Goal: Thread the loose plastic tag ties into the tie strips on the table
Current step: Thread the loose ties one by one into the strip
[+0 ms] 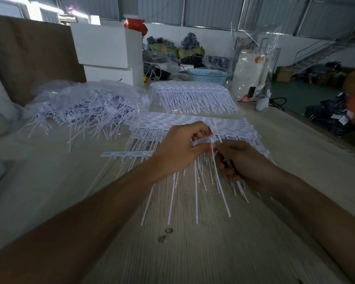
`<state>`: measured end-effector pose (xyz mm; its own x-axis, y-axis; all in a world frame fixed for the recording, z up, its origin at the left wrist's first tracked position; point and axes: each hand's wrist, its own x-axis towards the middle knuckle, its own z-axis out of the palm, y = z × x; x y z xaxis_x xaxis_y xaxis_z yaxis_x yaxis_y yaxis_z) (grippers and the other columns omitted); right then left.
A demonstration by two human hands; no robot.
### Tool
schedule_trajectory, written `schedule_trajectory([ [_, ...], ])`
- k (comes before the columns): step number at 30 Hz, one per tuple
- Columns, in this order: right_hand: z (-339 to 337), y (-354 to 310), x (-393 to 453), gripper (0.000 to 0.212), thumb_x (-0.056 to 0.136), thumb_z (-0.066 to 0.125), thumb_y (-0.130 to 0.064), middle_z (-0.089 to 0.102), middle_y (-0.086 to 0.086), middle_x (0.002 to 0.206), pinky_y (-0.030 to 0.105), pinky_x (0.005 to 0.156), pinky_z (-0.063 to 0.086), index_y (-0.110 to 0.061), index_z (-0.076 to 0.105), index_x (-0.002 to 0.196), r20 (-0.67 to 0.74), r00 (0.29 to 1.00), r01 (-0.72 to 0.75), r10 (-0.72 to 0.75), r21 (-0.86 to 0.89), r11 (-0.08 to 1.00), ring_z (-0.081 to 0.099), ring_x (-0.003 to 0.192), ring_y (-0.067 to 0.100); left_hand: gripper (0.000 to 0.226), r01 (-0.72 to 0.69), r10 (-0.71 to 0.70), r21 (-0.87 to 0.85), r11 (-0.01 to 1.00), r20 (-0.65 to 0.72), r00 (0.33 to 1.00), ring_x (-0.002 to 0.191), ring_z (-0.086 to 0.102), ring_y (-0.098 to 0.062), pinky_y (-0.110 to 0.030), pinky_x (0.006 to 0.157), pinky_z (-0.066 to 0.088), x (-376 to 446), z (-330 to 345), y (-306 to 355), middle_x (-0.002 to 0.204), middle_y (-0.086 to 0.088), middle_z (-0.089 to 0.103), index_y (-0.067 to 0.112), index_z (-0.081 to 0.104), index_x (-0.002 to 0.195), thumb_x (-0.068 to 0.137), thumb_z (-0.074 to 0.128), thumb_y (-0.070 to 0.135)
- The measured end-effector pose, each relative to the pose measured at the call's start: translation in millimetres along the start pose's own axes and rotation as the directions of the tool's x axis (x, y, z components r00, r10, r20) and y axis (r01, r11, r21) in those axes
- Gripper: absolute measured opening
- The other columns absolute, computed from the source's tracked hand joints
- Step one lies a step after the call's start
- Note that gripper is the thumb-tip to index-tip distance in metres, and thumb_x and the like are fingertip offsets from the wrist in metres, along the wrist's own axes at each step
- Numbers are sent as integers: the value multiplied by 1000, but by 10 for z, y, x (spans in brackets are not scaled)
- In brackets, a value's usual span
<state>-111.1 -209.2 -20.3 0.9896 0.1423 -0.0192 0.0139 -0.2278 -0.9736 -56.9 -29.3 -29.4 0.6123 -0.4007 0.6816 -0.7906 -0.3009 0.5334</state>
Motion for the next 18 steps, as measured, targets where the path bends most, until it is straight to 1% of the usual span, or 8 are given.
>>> schedule_trajectory([
  [4,9,7,-25,38,106,43,-36,48,2,58,21,41,28,-5,66,104,28,1000,13,-11,-85,996,35,44,12,13,20,-19,8,1000,-65,998,69,64,-8,-18,60,49,20,-25,-40,70,12,67,17,69,94,86,77,23],
  [7,25,13,-22,35,107,42,-32,41,-1,56,21,42,27,-5,65,108,39,998,50,-44,-170,984,32,45,9,15,50,-48,23,998,-96,994,70,63,-6,-17,59,48,34,-51,-83,71,11,66,19,68,94,86,77,29],
  [9,32,19,-12,35,107,42,-29,36,-2,55,21,42,26,-4,65,108,34,998,48,-44,-153,987,29,45,9,18,71,-68,24,997,-97,993,71,62,-7,-12,59,44,33,-66,-104,72,9,66,19,68,94,84,78,29],
  [11,30,14,-4,35,107,44,-29,30,-4,55,20,40,23,-5,68,103,1,1000,24,-24,-74,997,25,45,8,19,80,-76,34,996,-95,993,71,62,-9,-10,60,41,28,-76,-108,73,6,66,19,67,95,83,80,26],
  [12,26,5,-2,35,106,46,-32,29,-4,55,20,39,22,-8,70,98,-23,1000,7,-8,-29,1000,24,44,8,21,73,-68,57,996,-87,994,71,62,-9,-13,62,43,22,-74,-102,74,5,67,18,67,97,83,81,24],
  [14,11,-19,-4,35,102,52,-40,29,-6,54,20,39,20,-14,72,89,-56,998,-16,18,37,999,23,44,9,24,33,-27,122,992,-53,998,72,63,-12,-26,65,50,7,-59,-73,78,2,68,15,65,102,83,80,17],
  [16,-7,-34,-9,36,98,56,-46,31,-7,53,22,41,20,-16,71,84,-56,998,-10,12,47,999,24,45,9,26,-10,12,158,987,-10,1000,72,64,-15,-35,65,52,-2,-30,-36,81,1,69,14,61,105,84,76,12],
  [18,-2,-38,-19,36,95,59,-48,32,-6,51,24,42,20,-22,68,72,-39,999,10,-10,17,1000,25,45,10,27,-24,20,189,982,25,1000,74,64,-17,-39,64,53,-4,-2,-3,85,0,69,16,56,106,86,74,16],
])
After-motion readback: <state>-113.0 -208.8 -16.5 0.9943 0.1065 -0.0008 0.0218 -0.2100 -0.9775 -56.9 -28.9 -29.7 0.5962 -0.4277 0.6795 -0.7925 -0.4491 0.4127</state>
